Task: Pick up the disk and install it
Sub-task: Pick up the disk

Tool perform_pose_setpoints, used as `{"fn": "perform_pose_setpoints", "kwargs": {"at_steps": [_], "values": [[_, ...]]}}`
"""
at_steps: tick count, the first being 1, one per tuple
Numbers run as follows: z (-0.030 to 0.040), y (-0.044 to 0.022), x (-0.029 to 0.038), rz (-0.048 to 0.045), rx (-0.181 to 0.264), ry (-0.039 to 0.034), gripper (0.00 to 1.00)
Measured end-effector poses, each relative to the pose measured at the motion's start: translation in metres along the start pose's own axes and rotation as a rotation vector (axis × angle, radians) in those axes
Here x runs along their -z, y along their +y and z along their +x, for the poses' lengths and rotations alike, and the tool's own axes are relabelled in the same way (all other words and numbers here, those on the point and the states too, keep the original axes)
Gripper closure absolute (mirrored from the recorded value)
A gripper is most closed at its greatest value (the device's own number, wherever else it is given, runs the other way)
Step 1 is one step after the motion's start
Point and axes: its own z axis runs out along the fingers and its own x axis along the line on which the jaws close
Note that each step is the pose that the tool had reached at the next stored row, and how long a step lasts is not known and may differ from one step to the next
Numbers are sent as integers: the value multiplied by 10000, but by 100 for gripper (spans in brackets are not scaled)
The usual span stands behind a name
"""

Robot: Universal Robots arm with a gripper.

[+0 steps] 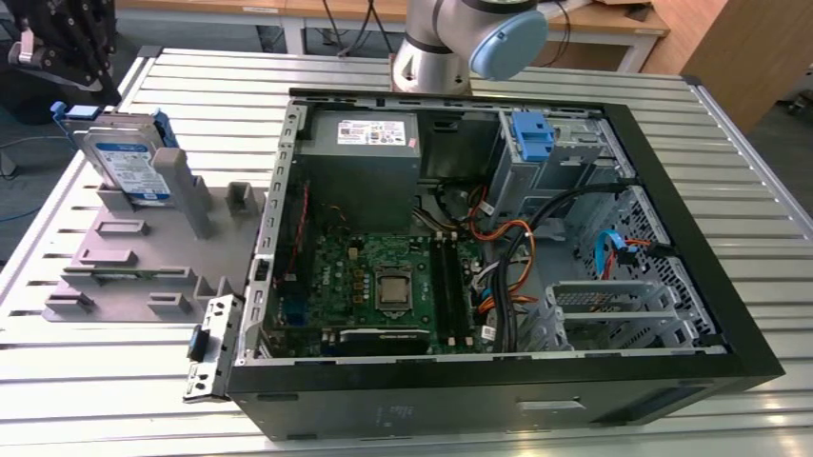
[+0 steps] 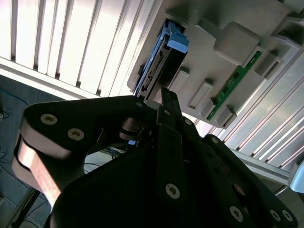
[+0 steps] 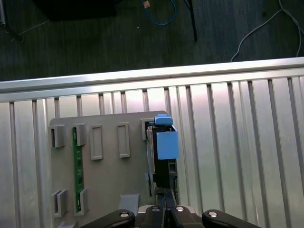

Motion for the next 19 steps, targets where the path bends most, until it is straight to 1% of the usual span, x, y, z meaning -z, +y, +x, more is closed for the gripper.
{"fn": "perform_pose_setpoints", "kwargs": {"at_steps": [7, 10, 13, 19], "values": [[0, -1, -4, 2, 0, -1, 89], [2, 10, -14, 19, 0, -4, 89], [5, 22, -40, 38, 2, -6, 89], [12, 50, -117, 49, 3, -7, 89]]}}
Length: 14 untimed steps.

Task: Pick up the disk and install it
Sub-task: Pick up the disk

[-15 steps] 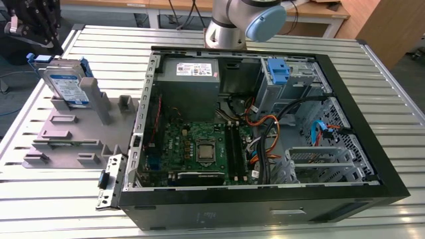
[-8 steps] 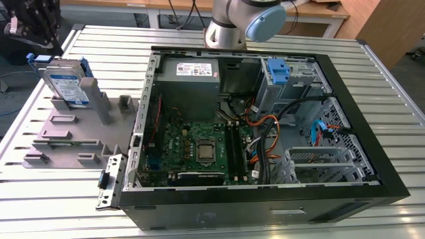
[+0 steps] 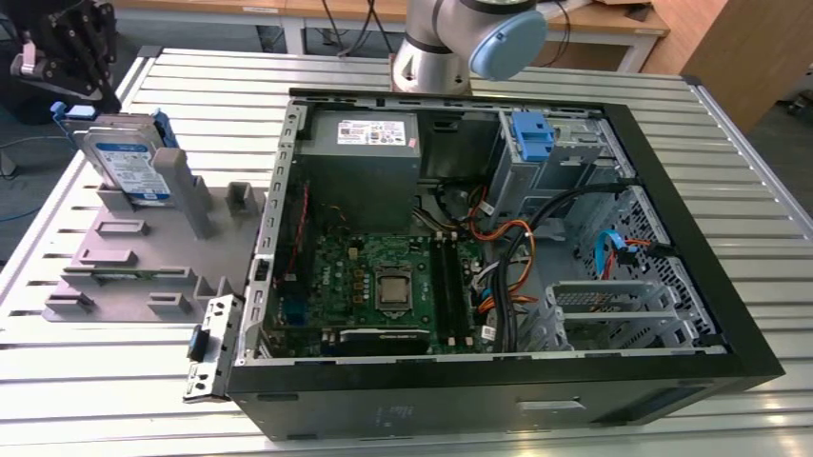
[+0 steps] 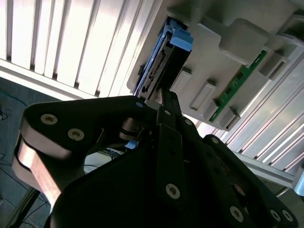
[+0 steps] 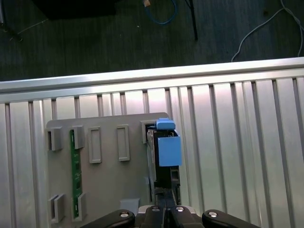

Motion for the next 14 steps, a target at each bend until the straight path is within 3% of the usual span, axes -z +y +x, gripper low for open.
{"fn": "perform_pose_setpoints", "kwargs": {"at_steps": [10, 12, 14], "values": [[1, 4, -13, -1, 0, 1, 89], [1, 4, -13, -1, 0, 1, 83], [1, 4, -14, 0, 0, 0, 71]]}}
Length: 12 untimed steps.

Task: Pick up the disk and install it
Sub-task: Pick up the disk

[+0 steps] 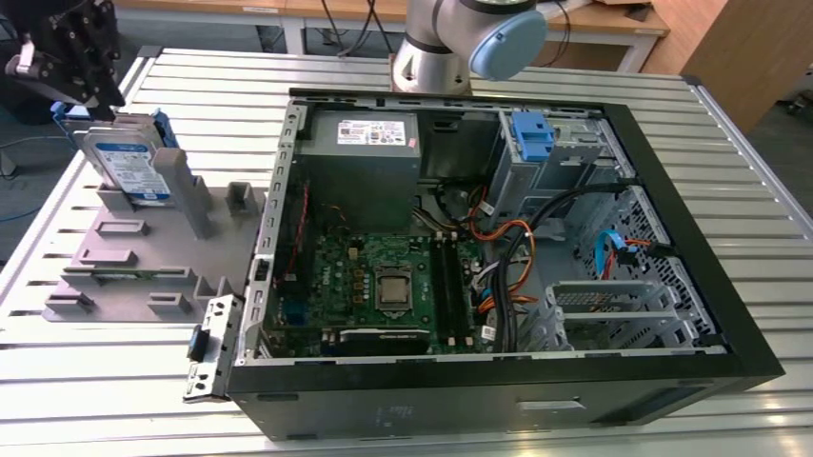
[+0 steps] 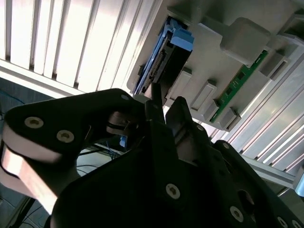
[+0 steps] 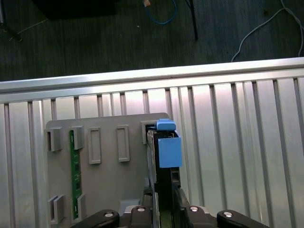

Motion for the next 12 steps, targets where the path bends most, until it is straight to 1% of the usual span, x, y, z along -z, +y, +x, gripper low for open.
{"fn": "perform_pose_setpoints", "kwargs": {"at_steps": [1, 3, 5, 6, 10, 12], "values": [[0, 0, 0, -1, 0, 0, 71], [0, 0, 0, -1, 0, 1, 59], [0, 0, 0, -1, 0, 1, 59], [0, 0, 0, 0, 0, 1, 53], [0, 0, -3, 0, 15, 0, 53], [0, -1, -9, -10, 216, 8, 53]]}}
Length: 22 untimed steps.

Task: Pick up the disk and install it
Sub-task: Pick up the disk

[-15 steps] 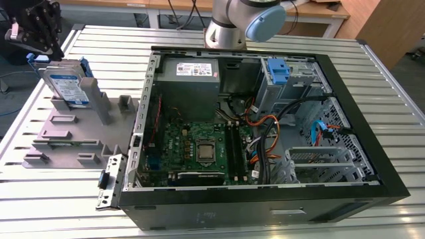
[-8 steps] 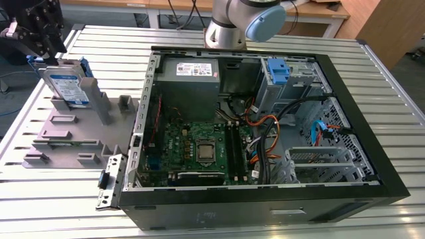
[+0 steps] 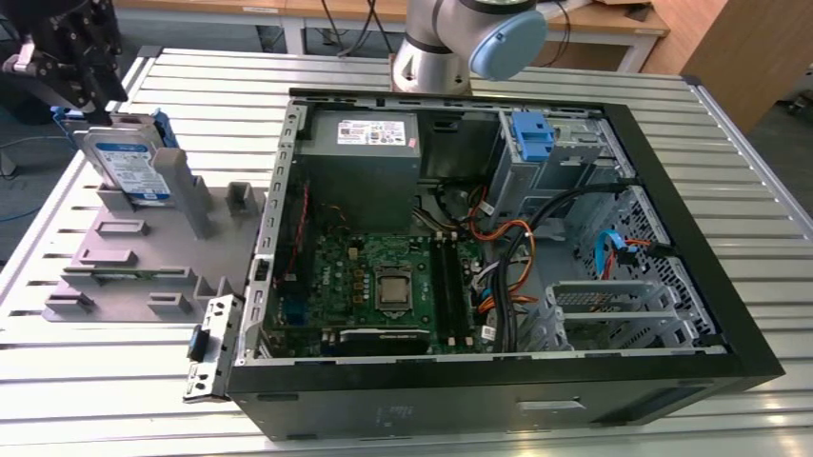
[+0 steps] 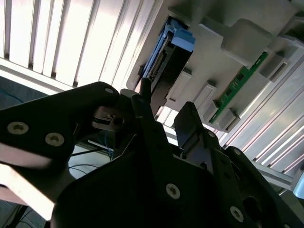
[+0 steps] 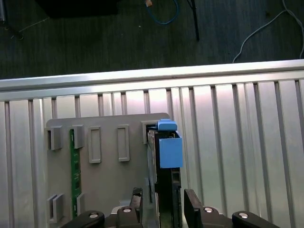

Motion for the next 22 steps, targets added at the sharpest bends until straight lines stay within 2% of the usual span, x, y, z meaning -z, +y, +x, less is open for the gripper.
{"fn": "perform_pose_setpoints", "kwargs": {"at_steps": [2, 11, 12, 13, 22], "values": [[0, 1, -1, -11, 177, 9, 53], [0, 0, -2, -11, 190, 10, 52], [0, 0, -2, -10, 191, 9, 45], [0, 0, -3, -11, 192, 9, 45], [1, 15, -75, -26, 657, 17, 45]]}}
